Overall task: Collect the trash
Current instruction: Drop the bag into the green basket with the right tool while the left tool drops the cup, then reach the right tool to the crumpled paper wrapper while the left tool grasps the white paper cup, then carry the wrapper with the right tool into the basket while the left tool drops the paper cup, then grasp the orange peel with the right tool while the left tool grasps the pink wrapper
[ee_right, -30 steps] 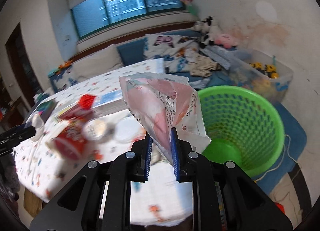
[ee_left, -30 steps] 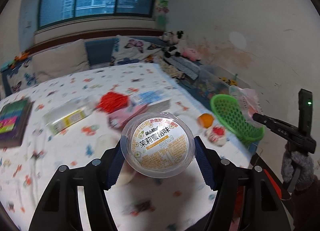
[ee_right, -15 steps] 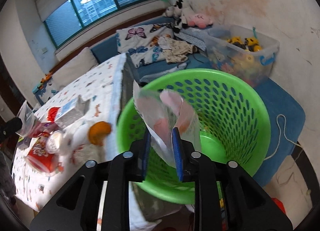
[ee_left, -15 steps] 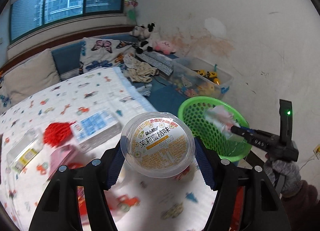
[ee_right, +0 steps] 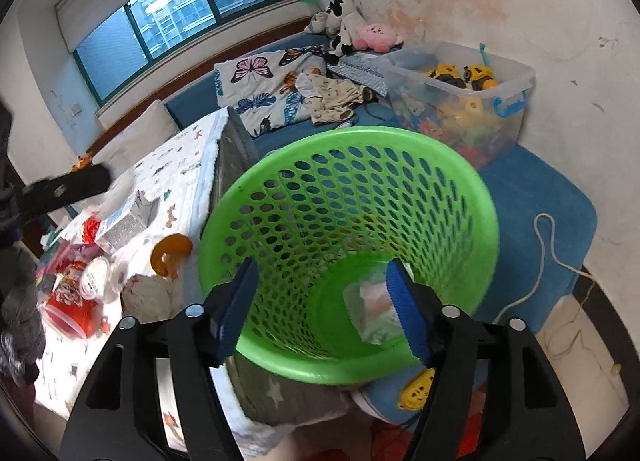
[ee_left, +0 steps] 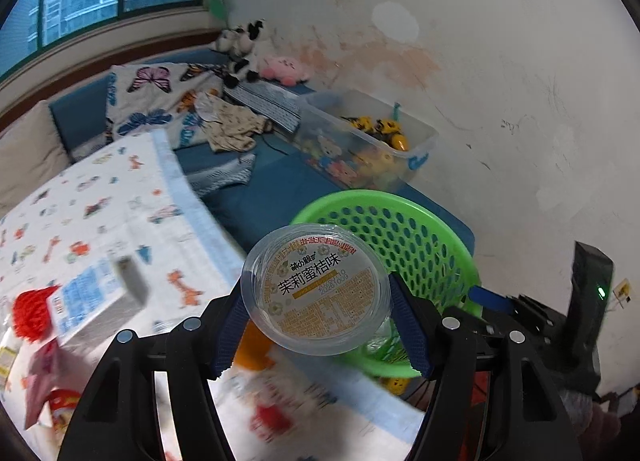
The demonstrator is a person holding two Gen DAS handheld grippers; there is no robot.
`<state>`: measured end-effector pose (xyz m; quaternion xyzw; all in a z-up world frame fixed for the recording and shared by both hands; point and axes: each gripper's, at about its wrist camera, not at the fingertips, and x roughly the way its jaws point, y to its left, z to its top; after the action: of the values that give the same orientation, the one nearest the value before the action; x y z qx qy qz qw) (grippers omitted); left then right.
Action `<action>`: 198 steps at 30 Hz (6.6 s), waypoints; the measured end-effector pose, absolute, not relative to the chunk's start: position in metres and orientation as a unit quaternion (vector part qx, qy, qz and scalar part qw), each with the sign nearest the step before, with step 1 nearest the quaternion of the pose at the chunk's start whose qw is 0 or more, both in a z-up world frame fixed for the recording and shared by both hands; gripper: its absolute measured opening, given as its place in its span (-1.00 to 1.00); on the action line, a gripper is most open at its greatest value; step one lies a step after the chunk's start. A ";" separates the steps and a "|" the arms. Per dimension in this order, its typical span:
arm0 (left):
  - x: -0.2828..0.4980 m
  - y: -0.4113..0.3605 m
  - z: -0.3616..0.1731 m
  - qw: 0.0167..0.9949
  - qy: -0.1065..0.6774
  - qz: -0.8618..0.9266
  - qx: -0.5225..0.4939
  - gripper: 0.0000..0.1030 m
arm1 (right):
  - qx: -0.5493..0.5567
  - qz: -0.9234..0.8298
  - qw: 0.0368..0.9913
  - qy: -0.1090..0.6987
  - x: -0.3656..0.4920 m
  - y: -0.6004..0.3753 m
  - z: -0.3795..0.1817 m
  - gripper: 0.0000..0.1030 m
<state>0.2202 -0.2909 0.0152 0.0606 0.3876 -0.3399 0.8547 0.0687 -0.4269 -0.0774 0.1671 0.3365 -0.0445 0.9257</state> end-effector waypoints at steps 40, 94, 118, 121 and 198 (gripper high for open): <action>0.184 -0.206 0.025 0.891 0.370 -0.262 0.028 0.63 | 0.152 0.006 0.931 0.333 0.036 -0.365 -0.073 0.48; 0.201 0.029 -0.055 0.866 0.481 -0.098 -0.099 0.45 | 0.085 0.084 0.921 0.370 0.108 -0.251 -0.091 0.04; 0.182 0.037 -0.034 0.880 0.452 -0.109 -0.096 0.15 | 0.096 0.057 0.929 0.352 0.087 -0.274 -0.076 0.04; 0.175 0.037 -0.014 0.889 0.434 -0.110 -0.091 0.15 | 0.101 0.048 0.931 0.348 0.086 -0.283 -0.075 0.04; 0.206 -0.233 0.023 0.872 0.388 -0.299 0.013 0.45 | 0.132 -0.033 0.933 0.332 0.057 -0.387 -0.080 0.36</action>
<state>0.2062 -0.2335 0.0234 0.0133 0.3884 -0.2989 0.8716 0.0572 -0.3867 -0.0801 0.1316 0.3320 -0.0328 0.9335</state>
